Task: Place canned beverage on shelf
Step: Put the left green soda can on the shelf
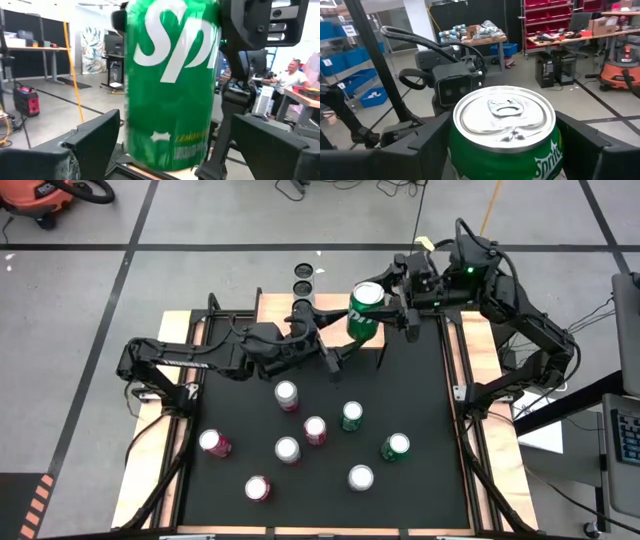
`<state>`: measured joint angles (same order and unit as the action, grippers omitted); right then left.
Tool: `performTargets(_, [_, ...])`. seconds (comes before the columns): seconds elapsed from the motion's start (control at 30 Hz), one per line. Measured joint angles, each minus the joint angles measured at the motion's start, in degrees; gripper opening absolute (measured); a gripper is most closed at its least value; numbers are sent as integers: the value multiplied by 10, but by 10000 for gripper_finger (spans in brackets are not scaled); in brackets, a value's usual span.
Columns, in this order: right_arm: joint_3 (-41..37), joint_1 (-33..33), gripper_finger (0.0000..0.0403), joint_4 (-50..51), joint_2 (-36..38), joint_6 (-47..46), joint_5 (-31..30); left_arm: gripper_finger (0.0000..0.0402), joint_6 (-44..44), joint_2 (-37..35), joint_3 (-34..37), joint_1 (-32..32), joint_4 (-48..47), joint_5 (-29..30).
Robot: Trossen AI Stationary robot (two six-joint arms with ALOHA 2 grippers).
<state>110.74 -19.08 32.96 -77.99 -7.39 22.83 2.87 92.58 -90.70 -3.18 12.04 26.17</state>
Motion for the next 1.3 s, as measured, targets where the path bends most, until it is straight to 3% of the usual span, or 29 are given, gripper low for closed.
performTargets(0.23, [0,-39,273,9,24,-1,92,383,145,-15,1,2,-46,21])
performTargets(0.57, [1,-90,274,127,53,40,146,384,150,-69,1,-23,-145,56])
performTargets(0.83, [1,-101,274,176,69,41,145,384,168,-117,1,-58,-239,79])
performTargets(1.0, [-28,-101,274,122,68,2,133,384,205,-144,1,-79,-305,45])
performTargets(1.17, [-121,-101,274,5,72,-50,112,384,224,-159,1,-90,-392,38])
performTargets(1.3, [-192,-101,274,-78,75,-58,99,384,230,-159,1,-90,-410,7])
